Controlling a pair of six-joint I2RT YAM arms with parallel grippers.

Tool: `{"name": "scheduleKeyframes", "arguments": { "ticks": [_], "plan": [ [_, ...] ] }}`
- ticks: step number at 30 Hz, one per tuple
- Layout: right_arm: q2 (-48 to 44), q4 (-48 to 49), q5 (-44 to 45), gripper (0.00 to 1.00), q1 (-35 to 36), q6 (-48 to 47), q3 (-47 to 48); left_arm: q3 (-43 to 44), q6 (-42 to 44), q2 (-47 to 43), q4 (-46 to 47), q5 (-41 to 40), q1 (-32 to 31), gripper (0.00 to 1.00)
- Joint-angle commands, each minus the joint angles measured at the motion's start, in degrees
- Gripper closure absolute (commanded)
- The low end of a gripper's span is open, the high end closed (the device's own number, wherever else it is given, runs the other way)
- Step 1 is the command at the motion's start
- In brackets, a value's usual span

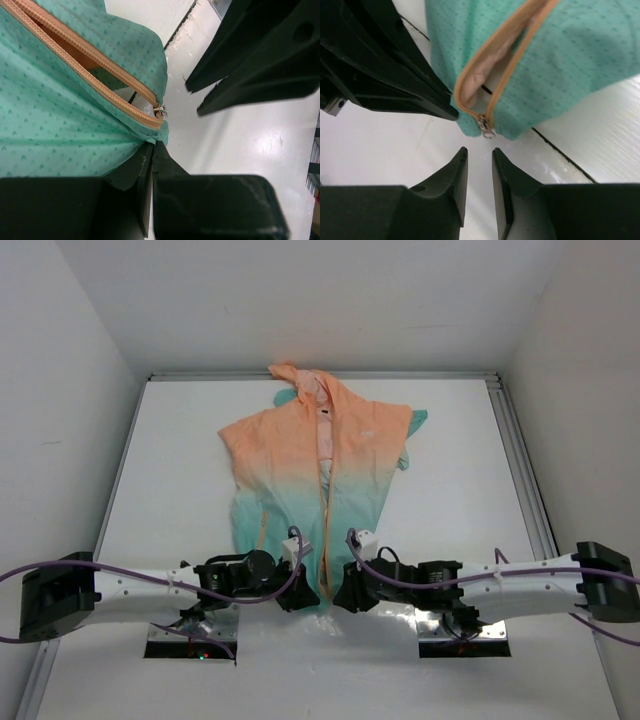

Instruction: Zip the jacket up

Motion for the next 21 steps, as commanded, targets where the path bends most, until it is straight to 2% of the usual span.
{"name": "scheduleKeyframes", "arguments": {
  "ticks": [1,4,8,17,21],
  "plan": [
    [2.26,12.49,-1.33,0.74,0.18,1.03,-0.63,1.04,-0.44,-0.51,3.46,1.04,-0.59,1.00],
    [4.12,16.28,-0.63,0.73,0.18,2.70,-2.03,0.08,-0.97,-1.21,4.95,2.01,-0.59,1.00],
    [2.55,18.73,2.35,0.65,0.18,7.27,-5.28,0.17,-1.50,-1.92,4.78,2.36,-0.67,1.00],
    [-0.54,18.48,2.98,0.68,0.35,10.70,-8.71,-0.19,-1.67,-2.97,4.69,1.66,-0.59,1.00],
    [0.78,22.87,0.61,0.67,0.35,10.27,-9.42,-0.10,-1.76,-2.62,5.31,2.45,-0.59,1.00]
  ]
}}
